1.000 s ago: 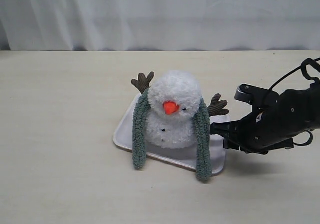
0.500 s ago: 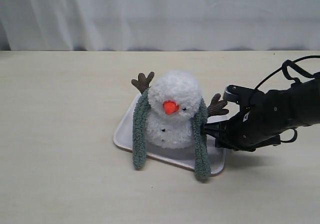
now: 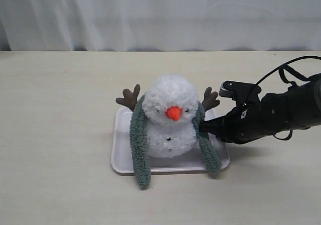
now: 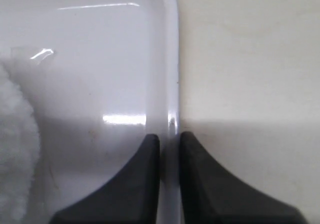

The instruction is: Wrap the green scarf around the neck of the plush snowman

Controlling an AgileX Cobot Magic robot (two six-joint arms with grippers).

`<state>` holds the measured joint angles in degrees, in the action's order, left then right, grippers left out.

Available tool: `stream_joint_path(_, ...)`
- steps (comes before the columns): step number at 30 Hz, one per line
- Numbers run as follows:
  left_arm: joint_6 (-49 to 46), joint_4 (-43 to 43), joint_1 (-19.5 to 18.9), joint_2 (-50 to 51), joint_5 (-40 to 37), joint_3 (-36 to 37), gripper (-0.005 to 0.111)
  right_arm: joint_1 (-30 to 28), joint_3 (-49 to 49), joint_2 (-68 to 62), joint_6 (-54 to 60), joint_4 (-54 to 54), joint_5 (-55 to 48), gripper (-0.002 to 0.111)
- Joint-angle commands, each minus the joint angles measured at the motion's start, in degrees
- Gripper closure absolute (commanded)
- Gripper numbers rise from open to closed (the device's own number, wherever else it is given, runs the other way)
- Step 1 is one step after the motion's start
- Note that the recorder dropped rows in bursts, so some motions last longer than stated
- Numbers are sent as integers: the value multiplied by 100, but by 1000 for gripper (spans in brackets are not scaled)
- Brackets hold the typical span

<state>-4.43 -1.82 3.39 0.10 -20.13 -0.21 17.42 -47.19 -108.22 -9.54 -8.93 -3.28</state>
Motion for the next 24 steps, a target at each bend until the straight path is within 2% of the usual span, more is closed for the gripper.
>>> stream_joint_path(1, 11, 3, 20, -10, 97, 21, 107, 1, -9, -10, 62, 55, 379, 104)
stream_joint_path(6, 11, 3, 20, -10, 97, 21, 107, 1, -9, -10, 62, 55, 328, 100)
stream_joint_path(12, 11, 3, 20, -10, 97, 21, 107, 1, -9, 28, 51, 55, 55, 75)
stream_joint_path(15, 11, 3, 20, -10, 97, 21, 107, 1, -9, 163, 51, 55, -131, 67)
stream_joint_path(18, 11, 3, 20, -10, 97, 21, 107, 1, -9, 438, 51, 55, -340, 63)
stream_joint_path(24, 11, 3, 20, -10, 97, 21, 107, 1, -9, 1220, 146, 82, -872, 63)
